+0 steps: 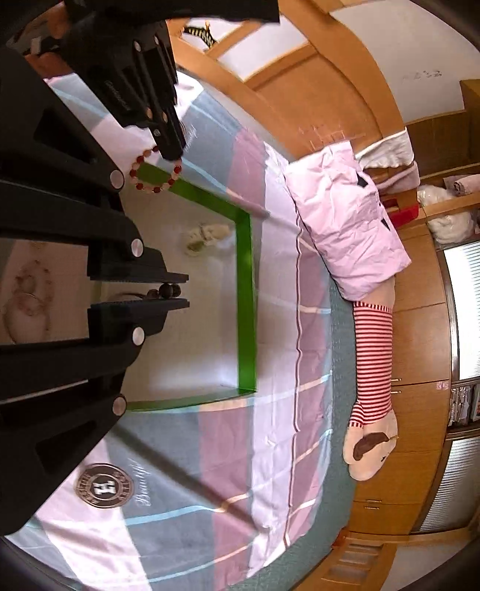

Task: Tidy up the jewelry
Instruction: 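Carry both bracelets into the green box and open both grippers, then move both open grippers back over the remaining jewelry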

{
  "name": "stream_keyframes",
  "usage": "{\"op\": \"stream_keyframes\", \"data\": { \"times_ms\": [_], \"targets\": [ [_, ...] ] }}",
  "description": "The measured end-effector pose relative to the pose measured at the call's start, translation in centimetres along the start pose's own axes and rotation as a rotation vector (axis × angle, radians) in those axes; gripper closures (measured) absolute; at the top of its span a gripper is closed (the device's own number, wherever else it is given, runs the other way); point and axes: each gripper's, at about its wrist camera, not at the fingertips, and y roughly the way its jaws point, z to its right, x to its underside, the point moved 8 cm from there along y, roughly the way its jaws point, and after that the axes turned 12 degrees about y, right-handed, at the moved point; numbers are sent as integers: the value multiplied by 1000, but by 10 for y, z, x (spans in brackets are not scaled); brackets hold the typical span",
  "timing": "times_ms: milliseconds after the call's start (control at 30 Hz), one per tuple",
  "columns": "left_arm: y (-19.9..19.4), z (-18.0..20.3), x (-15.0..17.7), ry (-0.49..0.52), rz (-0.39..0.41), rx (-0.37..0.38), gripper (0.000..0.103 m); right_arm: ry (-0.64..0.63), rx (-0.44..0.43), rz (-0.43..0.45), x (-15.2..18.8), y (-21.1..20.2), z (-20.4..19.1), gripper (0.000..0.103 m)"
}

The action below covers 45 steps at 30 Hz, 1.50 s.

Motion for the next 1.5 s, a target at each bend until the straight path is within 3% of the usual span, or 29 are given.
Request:
{"op": "stream_keyframes", "data": {
  "times_ms": [233, 533, 567, 667, 700, 767, 900, 1067, 1267, 1367, 1400, 1500],
  "targets": [
    [30, -9, 0, -24, -51, -7, 96, 87, 68, -66, 12, 46, 37, 95],
    [54, -17, 8, -71, -112, 4, 95, 103, 100, -104, 18, 54, 51, 95],
    [56, -16, 9, -71, -121, 12, 95, 105, 98, -107, 19, 54, 51, 93],
    [58, -14, 11, -73, -130, 13, 92, 104, 93, -101, 19, 46, 51, 66],
    [57, -13, 12, -67, -130, 14, 86, 101, 91, -93, 19, 42, 50, 59],
    [53, -11, 13, -52, -123, 7, 75, 86, 85, -87, 19, 34, 47, 56],
    [41, -6, 21, -16, -132, 13, 73, 57, 33, -139, 38, 16, 37, 56],
    [20, 15, 56, 114, -180, 52, 70, -44, 32, -303, 93, 12, 30, 56],
    [24, 34, 113, 188, -330, 125, 65, -125, 108, -493, 153, 25, 39, 56],
    [20, 42, 131, 209, -355, 187, 56, -160, 155, -505, 164, 25, 44, 54],
    [17, 47, 138, 220, -360, 219, 54, -165, 167, -504, 165, 24, 46, 47],
    [21, 56, 157, 236, -392, 253, 53, -159, 189, -493, 165, 24, 53, 41]
  ]
}}
